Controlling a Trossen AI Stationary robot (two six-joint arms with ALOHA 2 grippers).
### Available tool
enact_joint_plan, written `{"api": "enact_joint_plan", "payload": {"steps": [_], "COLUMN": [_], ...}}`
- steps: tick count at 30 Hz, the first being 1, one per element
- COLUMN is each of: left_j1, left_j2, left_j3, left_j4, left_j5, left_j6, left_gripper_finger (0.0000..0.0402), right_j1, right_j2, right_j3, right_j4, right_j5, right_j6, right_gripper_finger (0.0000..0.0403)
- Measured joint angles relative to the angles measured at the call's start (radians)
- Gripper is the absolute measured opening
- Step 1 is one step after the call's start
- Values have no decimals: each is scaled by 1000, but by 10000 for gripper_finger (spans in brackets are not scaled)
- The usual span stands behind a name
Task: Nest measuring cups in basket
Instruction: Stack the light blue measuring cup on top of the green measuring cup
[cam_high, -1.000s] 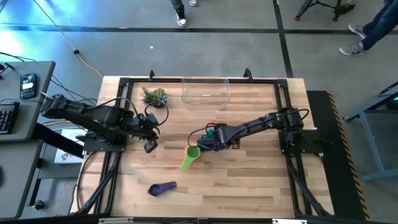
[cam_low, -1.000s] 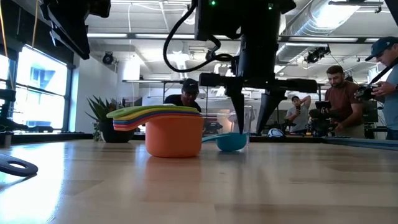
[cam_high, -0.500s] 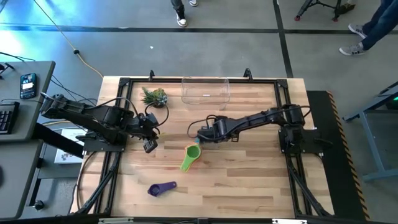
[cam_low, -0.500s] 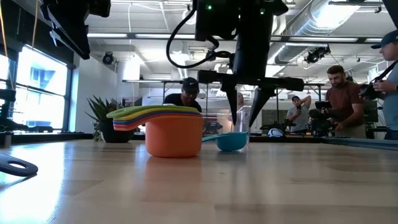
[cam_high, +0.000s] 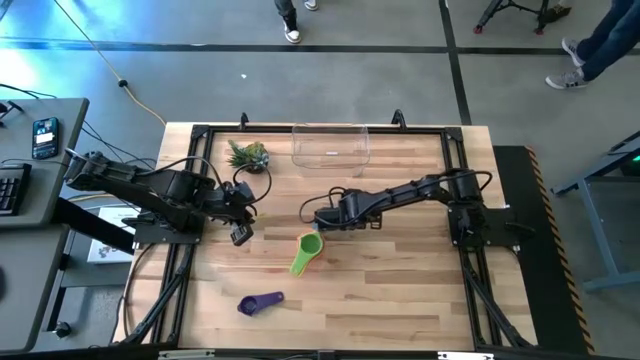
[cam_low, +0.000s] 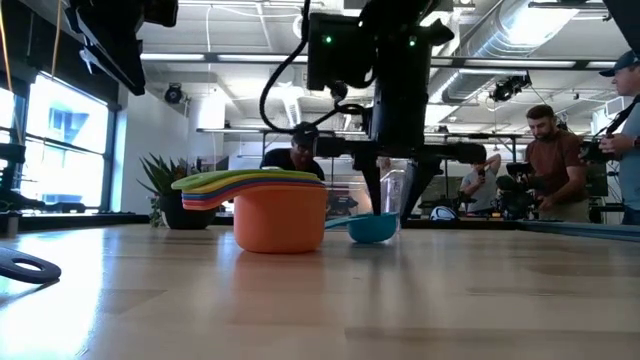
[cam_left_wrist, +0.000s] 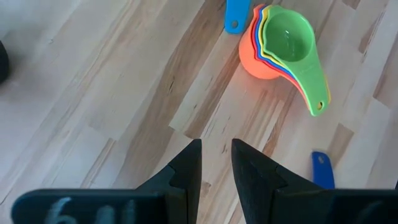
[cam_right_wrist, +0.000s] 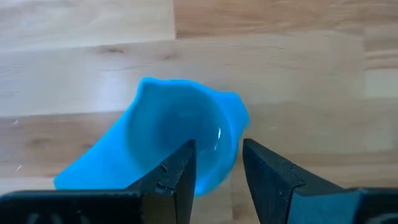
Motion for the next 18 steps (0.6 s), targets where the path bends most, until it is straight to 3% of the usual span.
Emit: {"api": "enact_joint_plan", "payload": {"steps": [4, 10, 18], "left_j1": [0, 1, 1], "left_j2": [0, 0, 0], "left_j3": [0, 0, 0], "left_j4": [0, 0, 1], "left_j5": [-6, -13, -19], "left_j6": [1, 1, 1], "left_gripper_finger": [76, 76, 76], "right_j1": [-2, -13, -13], "right_j2": [6, 6, 3], "right_j3": [0, 0, 0], "right_j4": [1, -9, -95], "right_j5": [6, 15, 10], "right_j6": [-12, -65, -60], "right_gripper_finger": [105, 11, 5]}}
